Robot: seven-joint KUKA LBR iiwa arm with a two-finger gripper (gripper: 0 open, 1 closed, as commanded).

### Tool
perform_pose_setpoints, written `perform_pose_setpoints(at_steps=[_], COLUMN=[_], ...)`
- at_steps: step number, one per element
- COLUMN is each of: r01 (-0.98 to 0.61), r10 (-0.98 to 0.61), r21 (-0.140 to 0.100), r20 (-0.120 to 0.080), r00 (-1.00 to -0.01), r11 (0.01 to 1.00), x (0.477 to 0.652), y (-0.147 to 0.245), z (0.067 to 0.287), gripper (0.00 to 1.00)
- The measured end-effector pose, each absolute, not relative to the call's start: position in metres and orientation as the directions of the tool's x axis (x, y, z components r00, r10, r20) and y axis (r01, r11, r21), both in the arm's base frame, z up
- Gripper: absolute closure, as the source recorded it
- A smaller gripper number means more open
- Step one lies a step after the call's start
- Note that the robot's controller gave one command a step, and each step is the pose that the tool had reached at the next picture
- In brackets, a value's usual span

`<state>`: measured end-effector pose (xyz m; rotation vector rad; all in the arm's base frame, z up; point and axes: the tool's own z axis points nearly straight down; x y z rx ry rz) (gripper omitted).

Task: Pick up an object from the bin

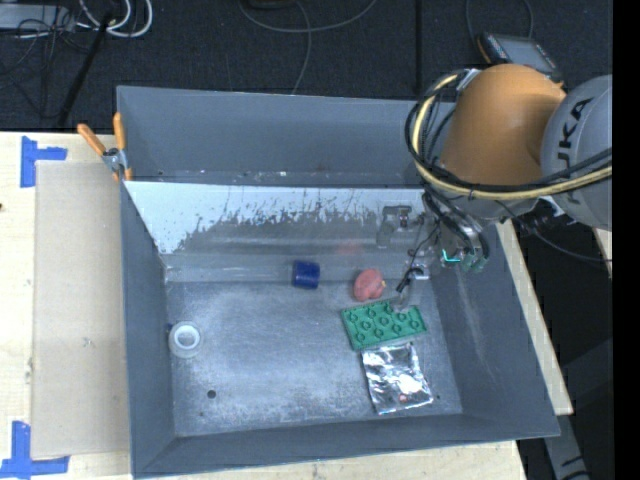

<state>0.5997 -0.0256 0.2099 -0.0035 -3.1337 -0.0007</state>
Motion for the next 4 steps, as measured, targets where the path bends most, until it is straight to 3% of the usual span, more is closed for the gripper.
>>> perform_pose_setpoints(at_steps=[1, 2, 3, 4], r01=[-0.323, -0.323, -0.338, -0.337], r10=[-0.323, -0.323, -0.338, -0.337], r21=[0.001, 0.0, -0.003, 0.0], r20=[-0.005, -0.002, -0.009, -0.002], r00=[-0.946, -0.946, -0.941, -0.942], r11=[0.946, 0.946, 0.941, 0.942], x=[0.592, 0.593, 0.595, 0.593], y=[-0.049, -0.05, -0.05, -0.05], z=[0.07, 0.075, 0.167, 0.162], gripper=[0.0, 1.0, 1.0, 0.0])
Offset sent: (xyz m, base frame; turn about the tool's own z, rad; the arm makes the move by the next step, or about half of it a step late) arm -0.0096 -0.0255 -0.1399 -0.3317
